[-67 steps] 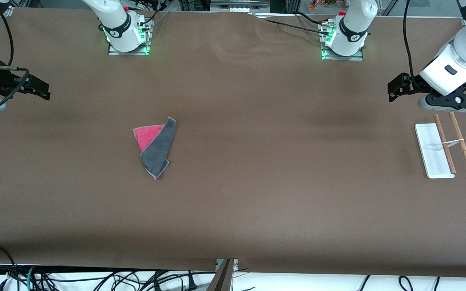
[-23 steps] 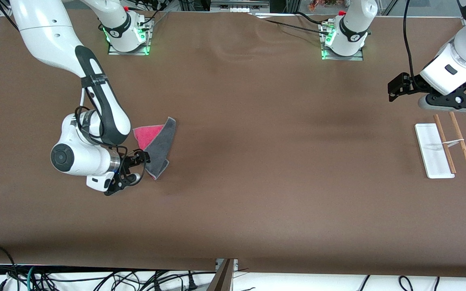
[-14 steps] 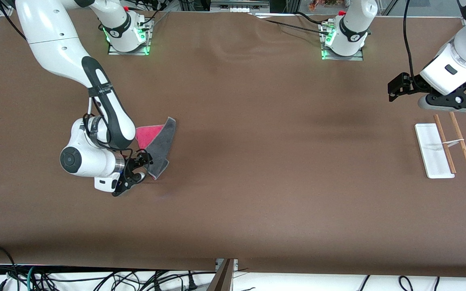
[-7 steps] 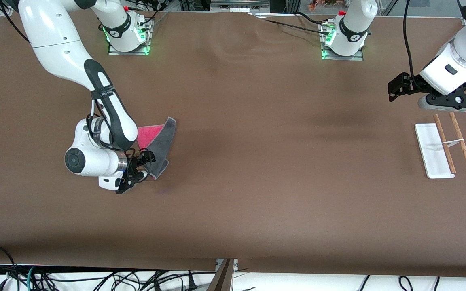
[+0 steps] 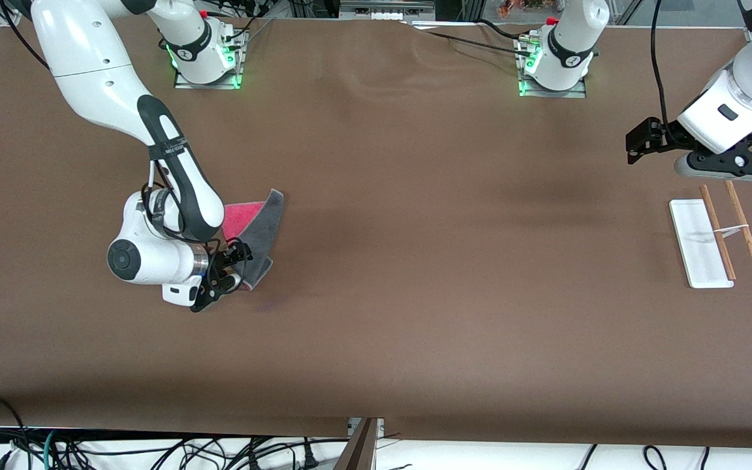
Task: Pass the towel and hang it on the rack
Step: 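Close the right gripper on the towel corner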
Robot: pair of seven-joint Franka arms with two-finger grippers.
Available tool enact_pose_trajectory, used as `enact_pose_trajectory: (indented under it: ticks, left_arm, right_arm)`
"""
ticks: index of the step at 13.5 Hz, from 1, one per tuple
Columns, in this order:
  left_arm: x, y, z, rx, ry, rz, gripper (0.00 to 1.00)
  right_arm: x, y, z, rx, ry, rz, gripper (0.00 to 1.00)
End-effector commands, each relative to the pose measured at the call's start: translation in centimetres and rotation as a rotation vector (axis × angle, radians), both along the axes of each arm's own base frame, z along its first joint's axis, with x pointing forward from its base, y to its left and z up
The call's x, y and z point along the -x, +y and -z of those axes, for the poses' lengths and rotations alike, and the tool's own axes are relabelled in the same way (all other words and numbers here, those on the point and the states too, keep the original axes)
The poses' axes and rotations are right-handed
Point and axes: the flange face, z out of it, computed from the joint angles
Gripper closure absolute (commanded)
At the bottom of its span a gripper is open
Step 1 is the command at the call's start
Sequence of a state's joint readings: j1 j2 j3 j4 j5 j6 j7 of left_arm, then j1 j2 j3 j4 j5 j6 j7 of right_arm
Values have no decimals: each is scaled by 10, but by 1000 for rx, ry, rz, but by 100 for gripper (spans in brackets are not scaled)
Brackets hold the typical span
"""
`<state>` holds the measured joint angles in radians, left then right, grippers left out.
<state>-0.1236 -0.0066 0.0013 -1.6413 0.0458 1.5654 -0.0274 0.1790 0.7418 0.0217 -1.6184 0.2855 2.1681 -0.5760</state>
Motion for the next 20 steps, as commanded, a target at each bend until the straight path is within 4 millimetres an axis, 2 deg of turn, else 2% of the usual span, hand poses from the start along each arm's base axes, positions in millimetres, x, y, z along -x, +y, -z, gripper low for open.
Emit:
enact_pose_trajectory:
  ticks: [1, 2, 3, 6, 11, 13, 14, 15, 17, 20]
  left_arm:
    - [6, 1, -6, -10, -1, 10, 0]
    - [6, 1, -6, -11, 0, 9, 0]
    - [6, 1, -6, -11, 0, 9, 0]
    - [6, 1, -5, -11, 2, 9, 0]
    - [6, 1, -5, -11, 2, 9, 0]
    - [6, 1, -5, -11, 2, 9, 0]
    - [6, 1, -5, -12, 2, 10, 0]
    - [6, 1, -5, -11, 2, 9, 0]
    - [6, 1, -5, -12, 2, 10, 0]
    - [6, 1, -5, -11, 2, 9, 0]
  right_arm:
    - [6, 3, -4, -22, 27, -6, 48]
    - [6, 4, -5, -22, 27, -6, 60]
    - [6, 5, -7, -23, 26, -7, 67]
    - [6, 6, -13, -26, 36, -10, 85]
    - [3, 6, -19, -30, 25, -11, 82]
    - [0, 6, -25, -32, 14, -12, 67]
    - [0, 6, -26, -33, 12, -14, 68]
    - [0, 6, -26, -32, 11, -16, 74]
    - [0, 5, -28, -34, 9, -17, 100]
    - [1, 5, -31, -35, 22, -22, 100]
